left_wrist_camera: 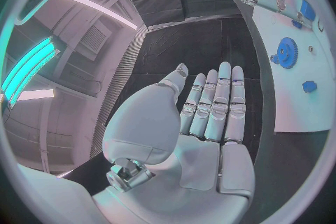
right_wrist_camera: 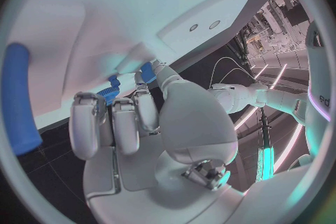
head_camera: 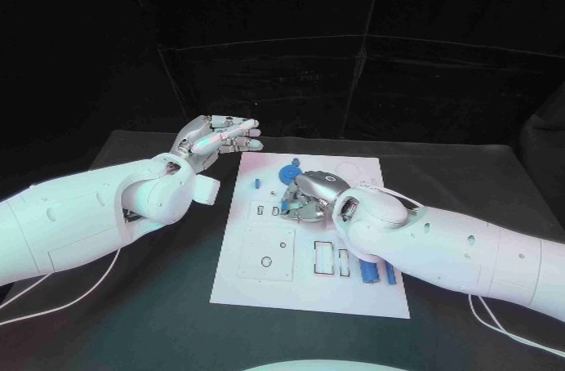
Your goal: Assemble the parts on the task board
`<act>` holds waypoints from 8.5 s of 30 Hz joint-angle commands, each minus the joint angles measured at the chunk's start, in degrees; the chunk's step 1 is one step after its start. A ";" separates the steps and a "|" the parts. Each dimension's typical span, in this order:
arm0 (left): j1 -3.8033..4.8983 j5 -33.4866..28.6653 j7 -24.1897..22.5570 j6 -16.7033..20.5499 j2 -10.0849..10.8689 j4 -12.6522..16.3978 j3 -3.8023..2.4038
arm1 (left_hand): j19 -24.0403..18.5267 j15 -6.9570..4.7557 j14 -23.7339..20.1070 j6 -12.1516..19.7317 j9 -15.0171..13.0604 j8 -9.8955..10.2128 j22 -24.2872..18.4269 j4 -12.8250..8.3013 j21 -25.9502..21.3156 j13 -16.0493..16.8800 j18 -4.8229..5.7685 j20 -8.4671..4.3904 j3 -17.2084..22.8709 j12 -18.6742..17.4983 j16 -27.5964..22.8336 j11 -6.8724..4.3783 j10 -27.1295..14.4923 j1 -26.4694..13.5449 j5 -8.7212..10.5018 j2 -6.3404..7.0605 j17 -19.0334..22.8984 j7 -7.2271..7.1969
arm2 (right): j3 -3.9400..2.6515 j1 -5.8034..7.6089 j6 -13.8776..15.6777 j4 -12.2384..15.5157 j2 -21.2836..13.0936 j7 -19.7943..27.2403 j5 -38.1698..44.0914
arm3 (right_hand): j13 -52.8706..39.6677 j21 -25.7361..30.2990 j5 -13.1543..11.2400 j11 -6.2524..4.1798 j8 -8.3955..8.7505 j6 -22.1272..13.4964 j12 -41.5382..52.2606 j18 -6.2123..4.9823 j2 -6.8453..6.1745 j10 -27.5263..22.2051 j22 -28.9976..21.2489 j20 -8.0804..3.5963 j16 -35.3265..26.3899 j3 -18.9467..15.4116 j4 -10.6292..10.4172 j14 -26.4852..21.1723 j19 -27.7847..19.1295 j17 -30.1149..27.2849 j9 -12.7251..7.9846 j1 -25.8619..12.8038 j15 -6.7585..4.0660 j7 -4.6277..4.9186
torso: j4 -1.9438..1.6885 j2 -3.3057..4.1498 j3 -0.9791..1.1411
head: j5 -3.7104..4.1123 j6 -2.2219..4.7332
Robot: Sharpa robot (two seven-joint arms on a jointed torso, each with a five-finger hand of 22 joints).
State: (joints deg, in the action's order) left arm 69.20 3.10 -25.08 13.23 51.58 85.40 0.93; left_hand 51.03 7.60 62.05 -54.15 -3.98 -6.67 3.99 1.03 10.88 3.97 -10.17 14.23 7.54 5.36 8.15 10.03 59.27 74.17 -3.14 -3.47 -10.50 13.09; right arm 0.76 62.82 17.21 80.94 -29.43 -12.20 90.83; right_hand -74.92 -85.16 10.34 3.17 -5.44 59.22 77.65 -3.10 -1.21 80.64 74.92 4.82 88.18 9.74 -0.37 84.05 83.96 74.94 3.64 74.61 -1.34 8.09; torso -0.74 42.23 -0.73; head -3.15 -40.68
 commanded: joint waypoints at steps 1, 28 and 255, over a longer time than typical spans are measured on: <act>0.10 0.04 -0.39 -0.79 -0.01 0.12 -0.05 | 0.39 0.18 0.18 -0.14 0.00 0.21 -0.07 0.20 -0.20 -0.03 -0.41 0.18 0.01 -0.15 -0.38 0.21 0.18 -0.48 -0.15 -0.04 -0.08 0.27 | 0.15 -0.05 -1.96 -0.09 -0.01 -1.90 0.96 | -2.84 -0.13 -0.34 0.11 0.25 -0.48 -0.38 0.84 -0.18 -0.44 4.04 0.12 -0.07 0.03 -0.44 4.99 1.15 10.76 0.11 -0.48 0.30 0.16 | -0.04 0.00 0.02 | 0.00 0.01; 0.10 0.04 -0.30 -0.82 -0.01 0.05 -0.05 | 0.41 0.17 0.19 -0.13 0.01 0.24 -0.07 0.11 -0.23 -0.03 -0.42 0.17 0.11 -0.18 -0.43 0.20 0.17 -0.42 -0.16 -0.09 -0.10 0.25 | 0.26 -0.05 -0.84 0.12 0.27 -3.30 1.03 | -0.56 0.02 -0.51 0.56 1.01 -2.47 -2.69 0.79 -2.69 -2.39 3.83 0.56 -0.42 -3.24 -2.57 4.82 1.03 10.10 0.16 -3.53 0.71 0.53 | 0.02 -0.03 0.00 | 0.10 0.02; 5.44 57.52 57.89 -19.11 -17.36 -8.85 9.01 | 32.61 -12.29 27.95 3.28 -28.41 -31.58 71.31 -2.99 70.03 57.86 6.96 -12.55 28.68 61.48 81.85 -11.47 16.24 -8.66 -3.56 5.88 -79.50 -10.42 | -0.06 10.76 1.82 0.38 -16.60 15.98 -44.45 | 34.46 39.83 13.90 0.23 -4.44 -7.38 -34.66 -7.23 3.76 -19.25 -49.46 -0.16 -37.29 -22.21 -10.92 -2.01 -13.05 -27.10 0.35 6.75 0.10 0.45 | 0.66 -4.11 0.73 | -1.64 -2.93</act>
State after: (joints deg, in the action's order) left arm 74.69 60.11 31.97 -4.00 34.17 76.50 9.89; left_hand 83.70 -4.91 83.95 -50.80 -32.36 -37.95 74.91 6.01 81.01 61.76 -3.53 1.62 28.01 67.00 89.83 -1.40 75.03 65.42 -6.63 2.84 -74.91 2.80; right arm 0.74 73.45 18.76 81.33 -46.12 3.63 46.62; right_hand -40.55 -45.69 24.17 3.48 -9.71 52.06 42.97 -9.34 2.59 61.30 25.51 4.60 50.86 -12.38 -11.22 81.49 70.65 47.89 4.00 81.28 -1.24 8.49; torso -0.07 38.10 0.02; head -4.69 -43.56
